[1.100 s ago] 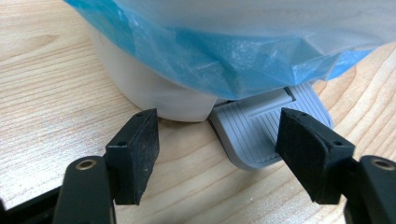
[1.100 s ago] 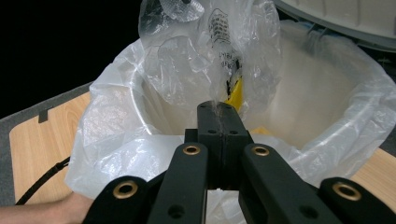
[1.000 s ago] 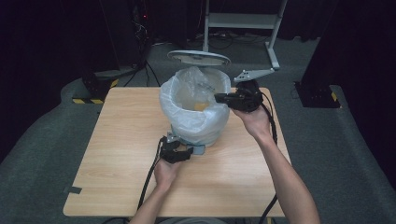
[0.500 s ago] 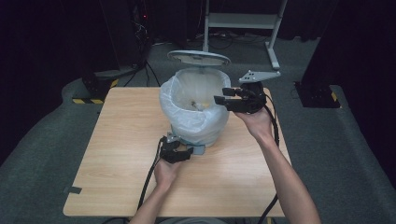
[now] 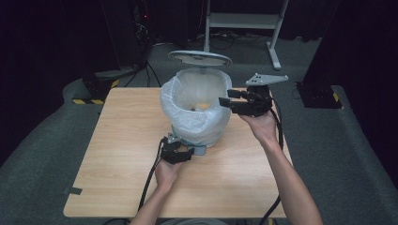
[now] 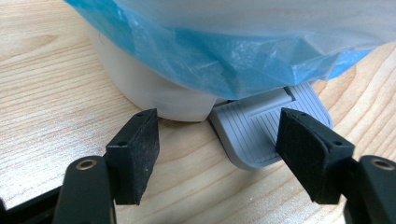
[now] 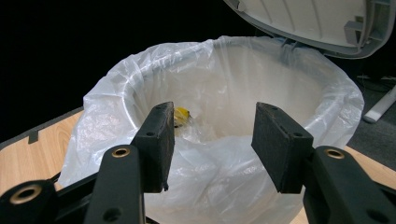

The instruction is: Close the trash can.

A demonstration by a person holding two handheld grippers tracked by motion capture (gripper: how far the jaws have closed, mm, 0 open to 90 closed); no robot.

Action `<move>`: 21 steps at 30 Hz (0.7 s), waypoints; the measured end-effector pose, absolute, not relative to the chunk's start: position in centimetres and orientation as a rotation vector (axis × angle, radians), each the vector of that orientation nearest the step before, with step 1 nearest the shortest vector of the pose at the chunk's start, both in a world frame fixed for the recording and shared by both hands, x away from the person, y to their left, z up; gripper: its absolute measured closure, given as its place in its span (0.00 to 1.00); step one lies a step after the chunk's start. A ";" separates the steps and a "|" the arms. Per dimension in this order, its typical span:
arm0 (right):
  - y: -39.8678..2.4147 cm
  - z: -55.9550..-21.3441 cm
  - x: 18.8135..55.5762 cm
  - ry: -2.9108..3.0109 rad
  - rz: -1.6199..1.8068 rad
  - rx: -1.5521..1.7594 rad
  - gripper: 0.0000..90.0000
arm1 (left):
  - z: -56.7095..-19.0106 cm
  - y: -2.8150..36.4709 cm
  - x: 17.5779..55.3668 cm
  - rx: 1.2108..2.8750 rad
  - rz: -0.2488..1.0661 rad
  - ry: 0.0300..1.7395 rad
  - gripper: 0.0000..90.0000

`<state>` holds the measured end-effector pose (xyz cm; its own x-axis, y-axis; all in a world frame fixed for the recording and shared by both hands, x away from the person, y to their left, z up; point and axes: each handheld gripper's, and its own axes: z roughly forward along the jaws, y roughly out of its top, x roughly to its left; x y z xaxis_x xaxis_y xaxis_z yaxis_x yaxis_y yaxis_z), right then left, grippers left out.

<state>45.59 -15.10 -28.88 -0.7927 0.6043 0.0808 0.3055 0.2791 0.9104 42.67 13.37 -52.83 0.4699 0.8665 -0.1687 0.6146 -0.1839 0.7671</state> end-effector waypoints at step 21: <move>-17.4 -29.6 44.2 2.223 1.547 0.868 0.54 | -52.8 13.4 42.7 1.899 0.389 1.238 0.34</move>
